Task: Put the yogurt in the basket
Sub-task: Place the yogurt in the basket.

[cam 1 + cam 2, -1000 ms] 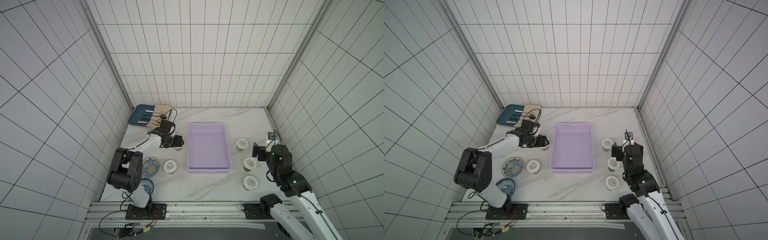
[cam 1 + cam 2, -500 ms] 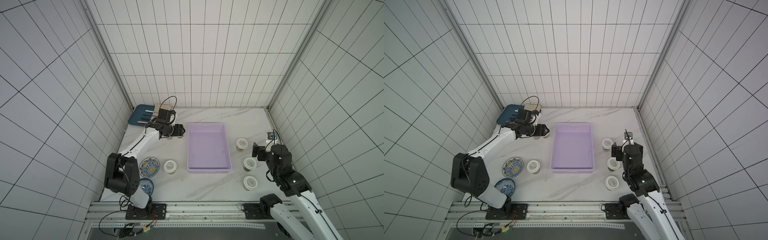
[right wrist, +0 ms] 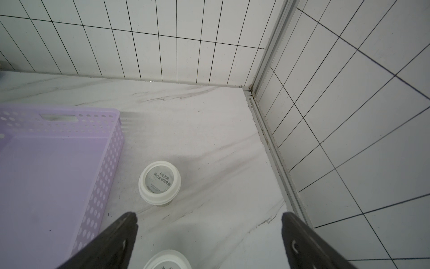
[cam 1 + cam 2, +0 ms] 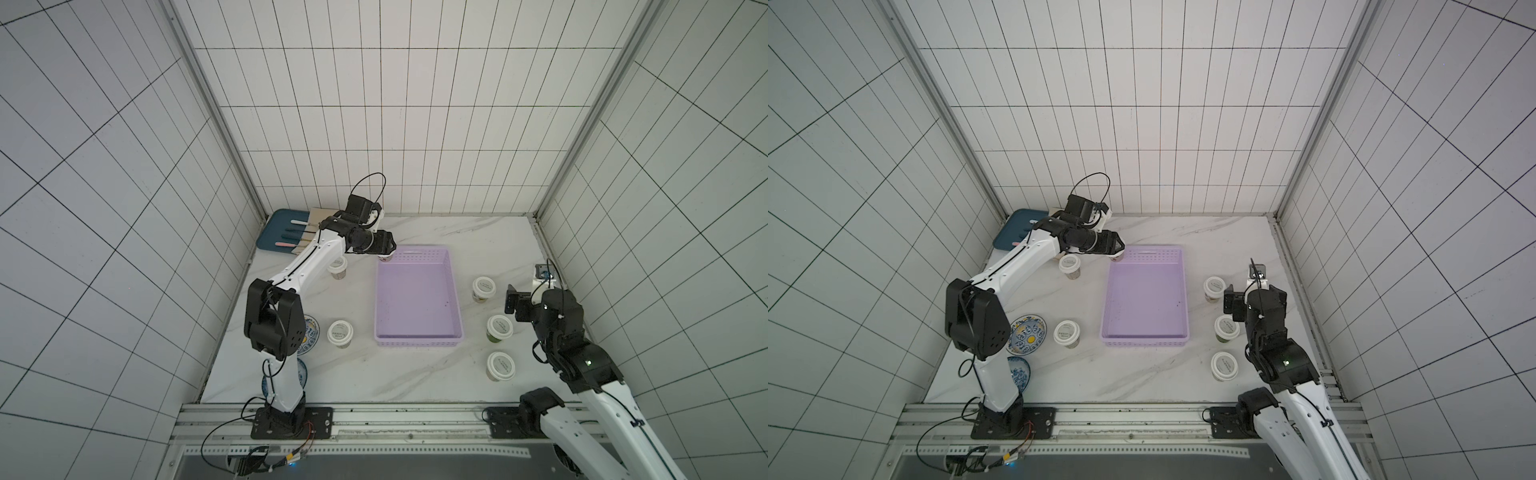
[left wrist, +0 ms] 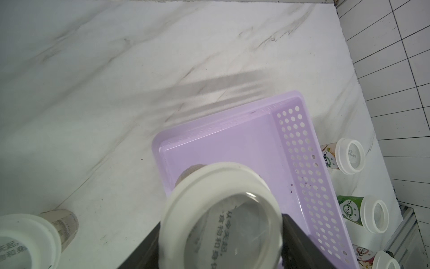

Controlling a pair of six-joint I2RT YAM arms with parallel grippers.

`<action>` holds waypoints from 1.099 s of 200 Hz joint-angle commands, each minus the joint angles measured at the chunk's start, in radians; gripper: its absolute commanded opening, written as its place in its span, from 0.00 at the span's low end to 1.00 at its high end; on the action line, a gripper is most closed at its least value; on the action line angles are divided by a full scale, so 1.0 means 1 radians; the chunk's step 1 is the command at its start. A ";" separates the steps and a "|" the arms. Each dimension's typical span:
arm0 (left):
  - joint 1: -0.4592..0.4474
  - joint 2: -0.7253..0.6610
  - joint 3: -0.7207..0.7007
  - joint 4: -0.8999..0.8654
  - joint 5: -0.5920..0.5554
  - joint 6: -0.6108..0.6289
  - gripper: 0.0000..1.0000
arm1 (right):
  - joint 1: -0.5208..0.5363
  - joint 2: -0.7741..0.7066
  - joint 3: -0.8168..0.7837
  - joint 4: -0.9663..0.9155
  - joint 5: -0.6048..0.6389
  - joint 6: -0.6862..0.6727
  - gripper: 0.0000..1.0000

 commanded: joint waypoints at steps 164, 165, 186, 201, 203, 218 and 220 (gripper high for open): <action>-0.066 0.301 0.177 -0.072 -0.076 -0.014 0.66 | 0.010 -0.008 -0.024 0.019 0.007 -0.011 0.99; -0.065 0.303 0.177 -0.072 -0.076 -0.016 0.66 | 0.010 -0.009 -0.025 0.020 0.006 -0.011 0.99; -0.059 0.334 0.202 -0.082 -0.080 -0.023 0.66 | 0.010 -0.023 -0.031 0.025 0.012 -0.011 0.99; -0.061 0.338 0.201 -0.081 -0.098 -0.014 0.67 | 0.010 -0.011 -0.028 0.024 0.016 -0.011 0.99; -0.059 0.338 0.198 -0.081 -0.100 -0.013 0.67 | 0.010 -0.010 -0.027 0.023 0.013 -0.010 0.99; -0.055 0.344 0.194 -0.079 -0.101 -0.016 0.67 | 0.010 -0.015 -0.027 0.021 0.004 -0.009 0.99; -0.053 0.345 0.194 -0.079 -0.101 -0.018 0.67 | 0.010 -0.017 -0.026 0.022 0.002 -0.010 0.99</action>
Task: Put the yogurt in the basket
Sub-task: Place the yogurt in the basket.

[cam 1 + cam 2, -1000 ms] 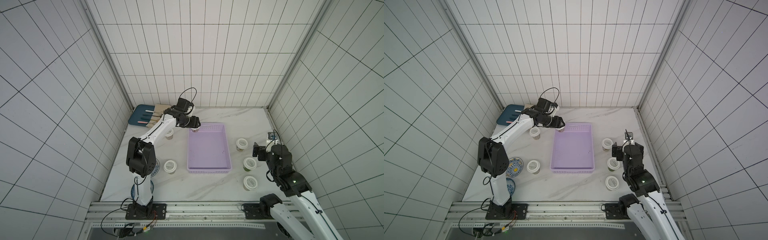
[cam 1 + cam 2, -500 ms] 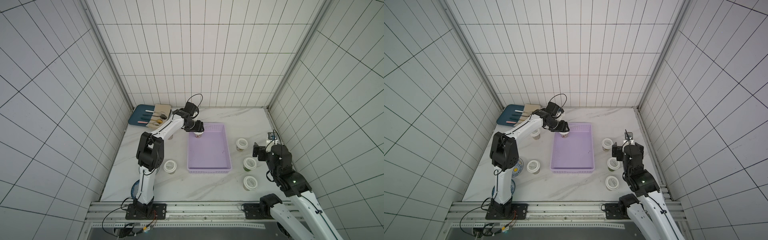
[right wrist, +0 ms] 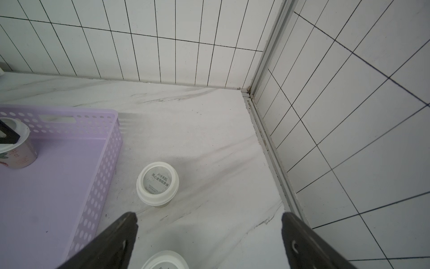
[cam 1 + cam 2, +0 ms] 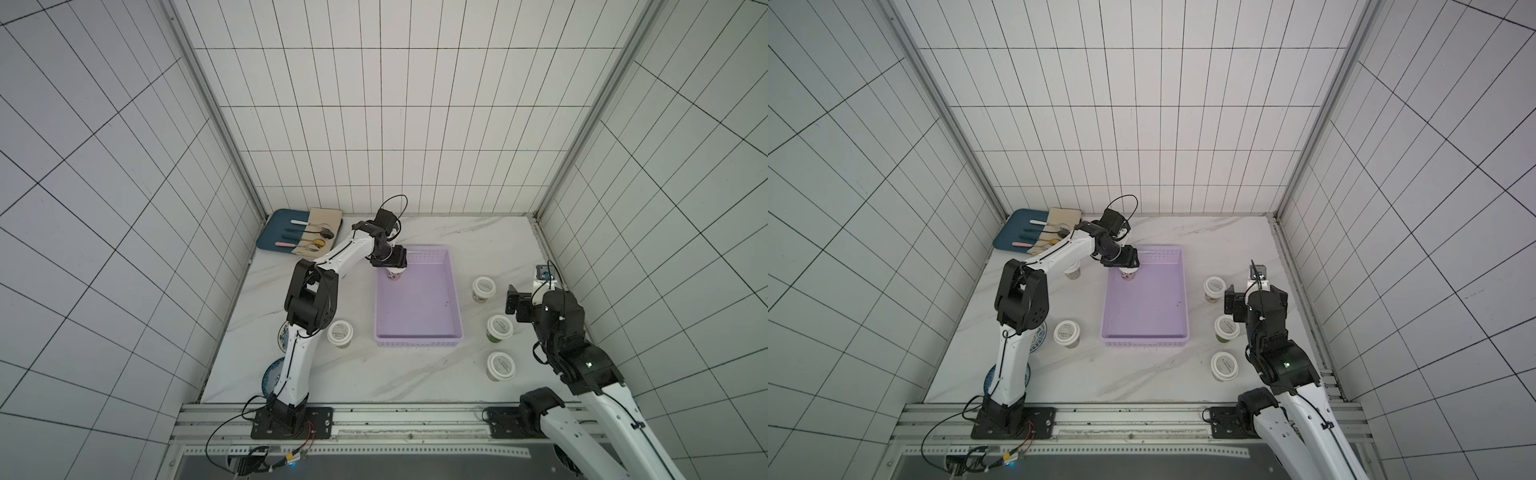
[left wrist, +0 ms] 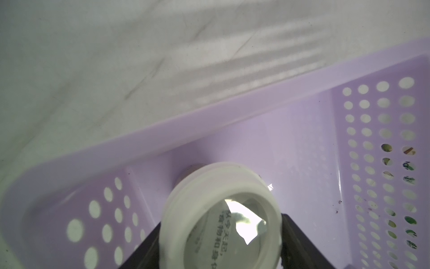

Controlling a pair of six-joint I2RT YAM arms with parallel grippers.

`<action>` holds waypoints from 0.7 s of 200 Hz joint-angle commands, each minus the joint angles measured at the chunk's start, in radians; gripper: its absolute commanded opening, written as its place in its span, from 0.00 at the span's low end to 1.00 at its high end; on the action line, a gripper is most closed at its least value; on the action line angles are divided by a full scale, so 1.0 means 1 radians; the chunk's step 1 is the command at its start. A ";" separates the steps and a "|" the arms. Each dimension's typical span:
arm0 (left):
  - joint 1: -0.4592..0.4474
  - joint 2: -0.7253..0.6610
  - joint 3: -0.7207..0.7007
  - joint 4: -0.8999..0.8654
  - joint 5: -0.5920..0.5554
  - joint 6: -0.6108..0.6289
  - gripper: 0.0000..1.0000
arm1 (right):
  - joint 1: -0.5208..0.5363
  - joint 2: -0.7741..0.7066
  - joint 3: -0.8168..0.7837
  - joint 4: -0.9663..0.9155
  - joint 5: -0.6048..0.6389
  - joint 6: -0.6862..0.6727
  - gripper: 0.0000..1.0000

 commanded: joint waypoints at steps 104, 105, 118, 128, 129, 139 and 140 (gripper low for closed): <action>0.010 -0.211 -0.102 0.041 -0.087 -0.018 0.92 | 0.012 -0.013 -0.019 0.013 0.003 -0.003 0.99; 0.011 -0.213 -0.104 0.040 -0.086 -0.018 0.92 | 0.011 -0.013 -0.020 0.013 0.004 -0.003 0.99; 0.011 -0.245 -0.123 0.044 -0.085 -0.019 0.92 | 0.011 -0.007 -0.020 0.014 0.011 -0.004 0.99; 0.013 -0.279 -0.153 0.058 -0.091 -0.017 0.93 | 0.011 0.004 -0.015 0.010 0.009 -0.003 0.99; 0.013 -0.283 -0.156 0.059 -0.092 -0.017 0.93 | 0.011 0.005 -0.015 0.009 0.008 -0.003 0.99; 0.016 -0.320 -0.194 0.081 -0.096 -0.018 0.93 | 0.011 0.005 -0.013 0.004 0.002 0.000 0.99; 0.016 -0.323 -0.197 0.083 -0.097 -0.019 0.93 | 0.012 0.004 -0.012 0.004 0.002 0.001 0.99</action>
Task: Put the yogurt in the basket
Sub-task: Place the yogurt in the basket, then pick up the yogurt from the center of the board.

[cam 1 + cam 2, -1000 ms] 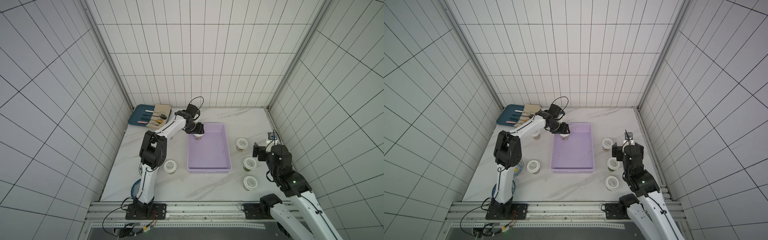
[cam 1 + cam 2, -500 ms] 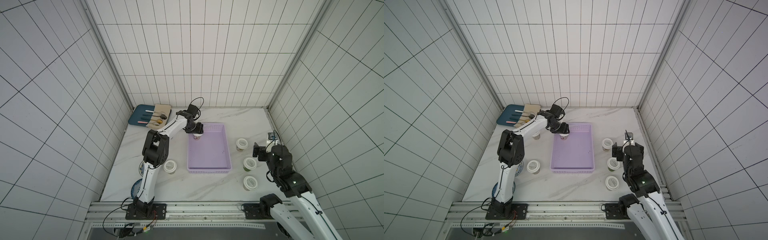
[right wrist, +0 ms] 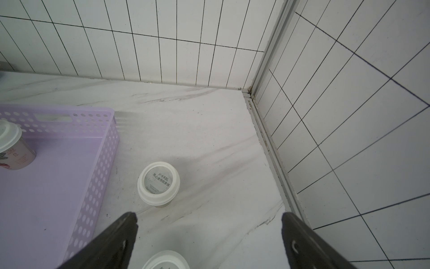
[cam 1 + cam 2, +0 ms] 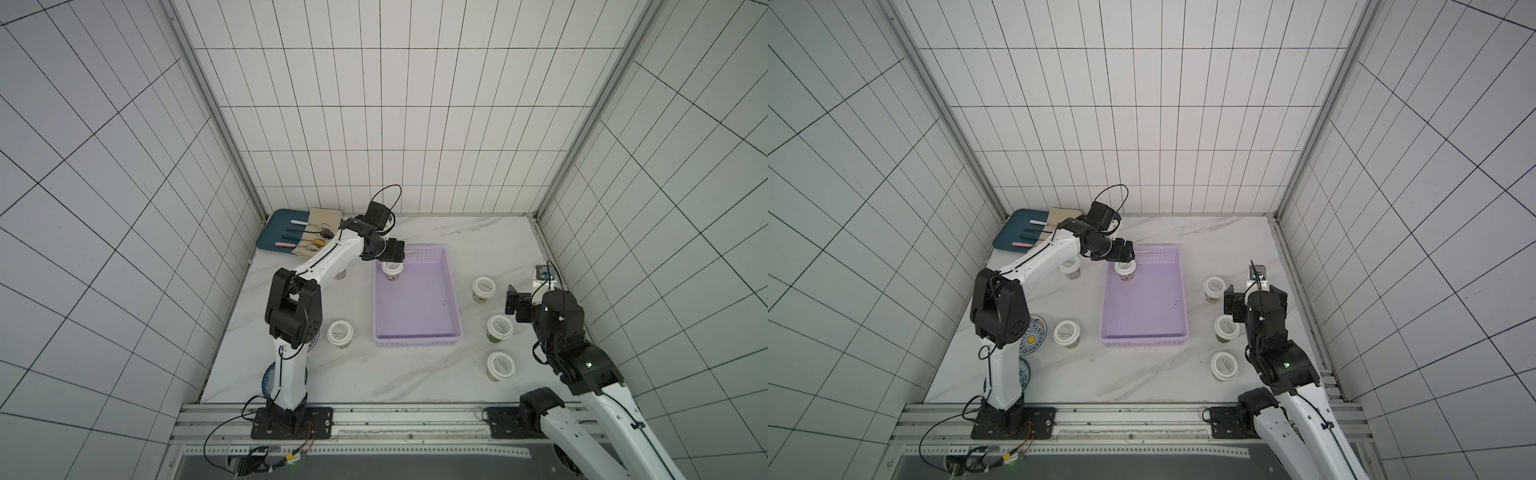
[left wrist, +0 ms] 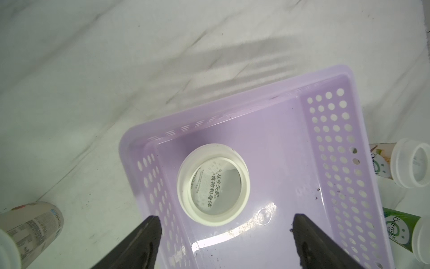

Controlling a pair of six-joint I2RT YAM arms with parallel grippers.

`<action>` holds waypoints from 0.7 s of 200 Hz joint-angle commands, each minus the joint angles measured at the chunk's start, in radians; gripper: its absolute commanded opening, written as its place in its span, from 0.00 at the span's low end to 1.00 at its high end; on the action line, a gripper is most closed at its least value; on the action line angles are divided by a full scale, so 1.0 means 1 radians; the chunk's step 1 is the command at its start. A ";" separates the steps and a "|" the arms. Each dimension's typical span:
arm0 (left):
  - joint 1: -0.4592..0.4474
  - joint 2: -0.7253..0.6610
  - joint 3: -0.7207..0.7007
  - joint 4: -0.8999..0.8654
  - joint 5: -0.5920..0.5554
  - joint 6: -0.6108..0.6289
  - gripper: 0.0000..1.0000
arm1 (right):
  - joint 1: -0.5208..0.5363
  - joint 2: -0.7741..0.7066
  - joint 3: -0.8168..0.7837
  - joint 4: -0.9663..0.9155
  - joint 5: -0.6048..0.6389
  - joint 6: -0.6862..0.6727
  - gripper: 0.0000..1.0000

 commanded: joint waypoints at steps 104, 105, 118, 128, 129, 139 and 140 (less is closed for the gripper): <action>0.088 -0.516 -0.536 0.297 -0.048 0.035 0.98 | 0.006 0.102 0.078 -0.102 -0.057 0.076 0.99; 0.089 -0.519 -0.542 0.299 -0.046 0.035 0.98 | 0.005 0.104 0.080 -0.104 -0.059 0.077 0.99; 0.110 -0.554 -0.589 0.320 -0.020 0.039 0.98 | 0.005 0.131 0.107 -0.125 -0.076 0.089 0.99; 0.122 -0.581 -0.616 0.328 -0.008 0.049 0.98 | 0.004 0.160 0.137 -0.149 -0.073 0.110 0.99; 0.124 -0.583 -0.618 0.327 -0.008 0.050 0.98 | 0.003 0.163 0.142 -0.153 -0.073 0.111 0.99; 0.139 -0.608 -0.642 0.334 -0.007 0.065 0.98 | 0.002 0.200 0.182 -0.187 -0.073 0.137 0.99; 0.141 -0.611 -0.644 0.336 -0.008 0.067 0.98 | 0.002 0.204 0.186 -0.191 -0.074 0.140 0.99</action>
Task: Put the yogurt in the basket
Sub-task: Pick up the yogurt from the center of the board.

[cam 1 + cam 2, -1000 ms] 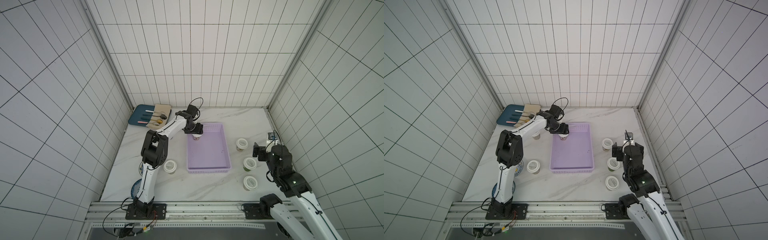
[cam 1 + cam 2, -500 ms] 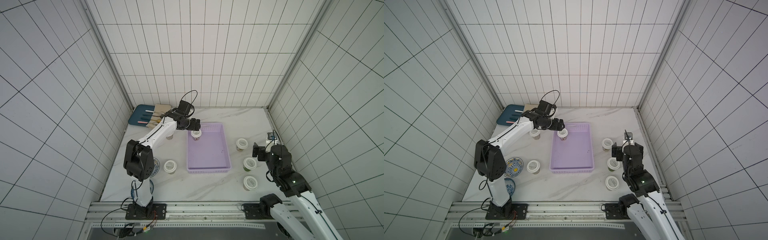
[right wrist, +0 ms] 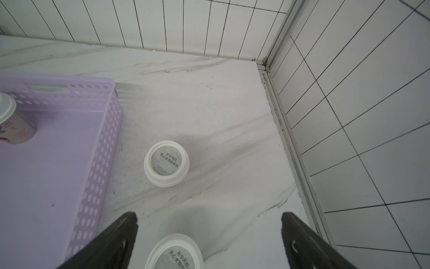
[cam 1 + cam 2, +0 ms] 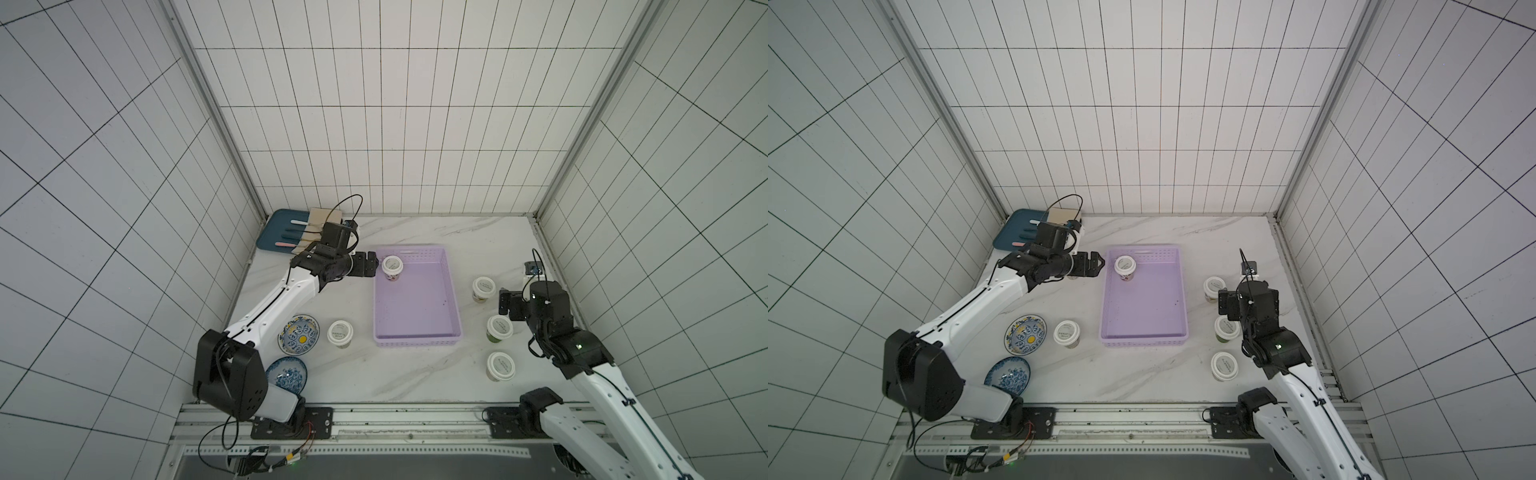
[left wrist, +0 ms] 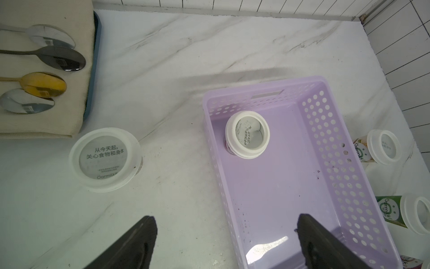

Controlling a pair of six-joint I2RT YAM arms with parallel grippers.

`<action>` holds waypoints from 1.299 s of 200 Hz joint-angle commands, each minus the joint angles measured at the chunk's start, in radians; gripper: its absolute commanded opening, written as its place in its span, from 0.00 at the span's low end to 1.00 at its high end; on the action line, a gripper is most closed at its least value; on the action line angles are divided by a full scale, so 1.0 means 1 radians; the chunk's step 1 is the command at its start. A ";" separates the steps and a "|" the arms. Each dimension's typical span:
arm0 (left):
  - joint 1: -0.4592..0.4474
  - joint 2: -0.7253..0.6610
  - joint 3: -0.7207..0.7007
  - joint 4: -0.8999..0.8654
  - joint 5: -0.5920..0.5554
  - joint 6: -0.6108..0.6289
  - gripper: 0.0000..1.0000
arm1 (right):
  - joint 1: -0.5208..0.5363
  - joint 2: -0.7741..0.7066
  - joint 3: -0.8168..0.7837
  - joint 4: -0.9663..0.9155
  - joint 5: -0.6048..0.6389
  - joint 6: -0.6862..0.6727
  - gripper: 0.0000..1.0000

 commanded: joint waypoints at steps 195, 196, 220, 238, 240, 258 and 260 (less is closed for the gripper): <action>0.342 -0.269 -0.254 0.209 0.146 -0.005 0.98 | -0.266 0.636 0.382 -0.184 -0.520 0.358 0.99; 0.342 -0.270 -0.254 0.209 0.145 -0.004 0.98 | -0.268 0.639 0.383 -0.184 -0.521 0.358 0.99; 0.338 -0.274 -0.271 0.232 0.140 -0.004 0.98 | -0.276 0.700 0.399 -0.166 -0.541 0.371 0.99; 0.339 -0.279 -0.262 0.216 0.156 -0.010 0.98 | -0.278 0.739 0.416 -0.160 -0.550 0.373 0.99; 0.340 -0.279 -0.258 0.215 0.156 -0.010 0.98 | -0.279 0.745 0.417 -0.160 -0.552 0.374 0.99; 0.337 -0.280 -0.260 0.219 0.140 -0.004 0.98 | -0.282 0.782 0.432 -0.149 -0.570 0.378 0.99; 0.338 -0.281 -0.262 0.222 0.139 -0.003 0.98 | -0.281 0.786 0.432 -0.147 -0.572 0.379 0.99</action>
